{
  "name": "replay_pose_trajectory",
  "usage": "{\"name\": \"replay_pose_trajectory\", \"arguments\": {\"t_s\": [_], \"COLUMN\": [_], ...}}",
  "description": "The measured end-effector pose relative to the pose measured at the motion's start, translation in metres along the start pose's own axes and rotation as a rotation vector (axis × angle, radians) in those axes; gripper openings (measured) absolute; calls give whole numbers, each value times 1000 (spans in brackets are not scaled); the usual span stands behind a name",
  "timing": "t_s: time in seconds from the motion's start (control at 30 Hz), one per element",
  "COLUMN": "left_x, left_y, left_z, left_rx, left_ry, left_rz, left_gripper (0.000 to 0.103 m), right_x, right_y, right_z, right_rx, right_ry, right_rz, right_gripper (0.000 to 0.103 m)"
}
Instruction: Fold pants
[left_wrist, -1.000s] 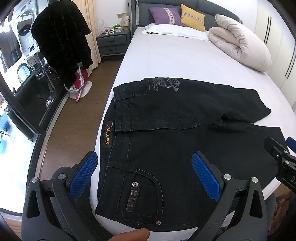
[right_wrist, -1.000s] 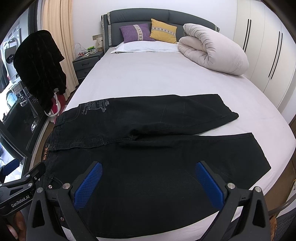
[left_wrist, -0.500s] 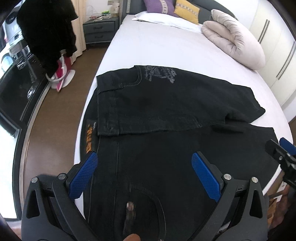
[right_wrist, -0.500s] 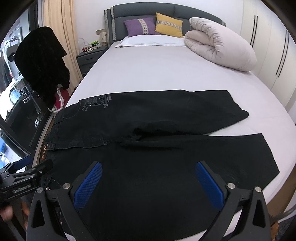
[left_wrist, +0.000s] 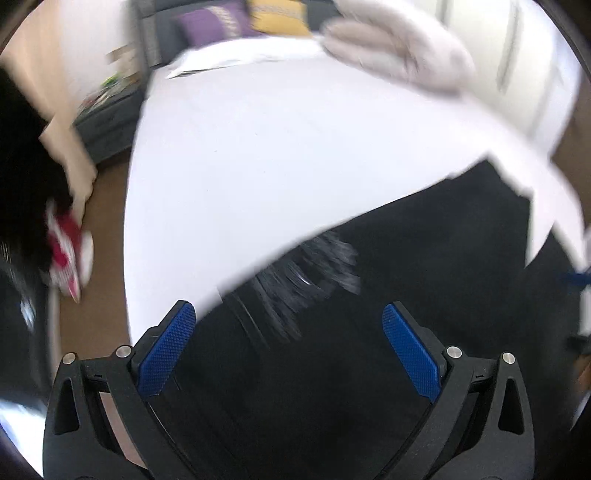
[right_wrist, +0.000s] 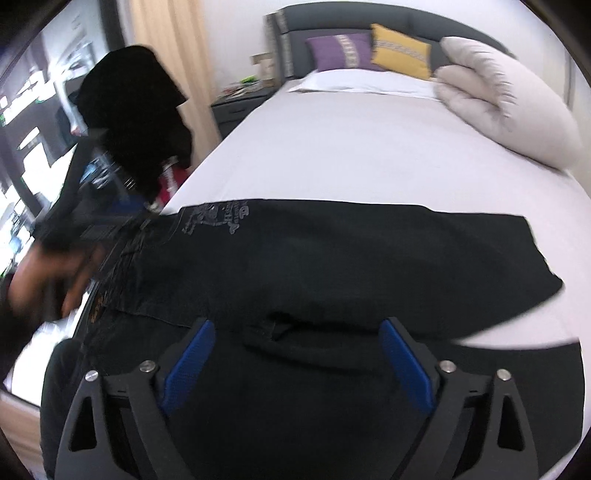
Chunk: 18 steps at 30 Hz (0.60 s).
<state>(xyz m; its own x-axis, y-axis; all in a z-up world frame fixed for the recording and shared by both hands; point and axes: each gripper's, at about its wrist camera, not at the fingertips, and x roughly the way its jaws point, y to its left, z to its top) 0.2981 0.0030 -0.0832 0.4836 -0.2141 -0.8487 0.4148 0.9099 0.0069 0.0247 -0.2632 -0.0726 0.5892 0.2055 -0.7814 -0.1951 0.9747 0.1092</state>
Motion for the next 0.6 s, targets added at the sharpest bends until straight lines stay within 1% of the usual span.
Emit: {"name": "replay_pose_trajectory", "arguments": {"t_s": [0.03, 0.1, 0.13, 0.2, 0.23, 0.3, 0.37, 0.4, 0.43, 0.47, 0.5, 0.53, 0.57, 0.6], "left_x": [18, 49, 65, 89, 99, 112, 116, 116, 115, 114, 113, 111, 108, 103], "left_y": [9, 25, 31, 39, 43, 51, 54, 55, 54, 53, 52, 49, 45, 43], "left_z": [11, 25, 30, 36, 37, 37, 38, 38, 38, 39, 40, 41, 41, 42], "left_rx": [26, 36, 42, 62, 60, 51, 64, 74, 78, 80, 82, 88, 97, 103], "left_ry": [41, 122, 168, 225, 248, 271, 271, 274, 281, 288, 291, 288, 275, 250], "left_rz": [-38, -132, -167, -188, -205, -237, -236, -238, -256, -271, -281, -283, -270, -251], "left_gripper": [103, 103, 103, 103, 101, 99, 89, 77, 62, 54, 37, 25, 22, 14], "right_x": [5, 13, 17, 24, 27, 35, 44, 49, 52, 56, 60, 65, 68, 71], "right_y": [-3, -10, -12, -15, -17, -19, -19, -18, -19, -20, -19, -18, -16, -14], "right_z": [4, 7, 7, 9, 10, 14, 19, 24, 30, 35, 43, 52, 62, 70], "right_rx": [-17, -48, -60, -71, -72, -87, -121, -138, -146, -153, -168, -188, -212, -236], "right_ry": [13, 38, 46, 57, 61, 75, 87, 89, 87, 87, 86, 80, 69, 58], "right_rz": [15, 43, 53, 76, 92, 113, 118, 118, 122, 123, 120, 118, 120, 123], "right_gripper": [85, 78, 77, 75, 75, 71, 67, 65, 65, 65, 64, 64, 63, 63]}}
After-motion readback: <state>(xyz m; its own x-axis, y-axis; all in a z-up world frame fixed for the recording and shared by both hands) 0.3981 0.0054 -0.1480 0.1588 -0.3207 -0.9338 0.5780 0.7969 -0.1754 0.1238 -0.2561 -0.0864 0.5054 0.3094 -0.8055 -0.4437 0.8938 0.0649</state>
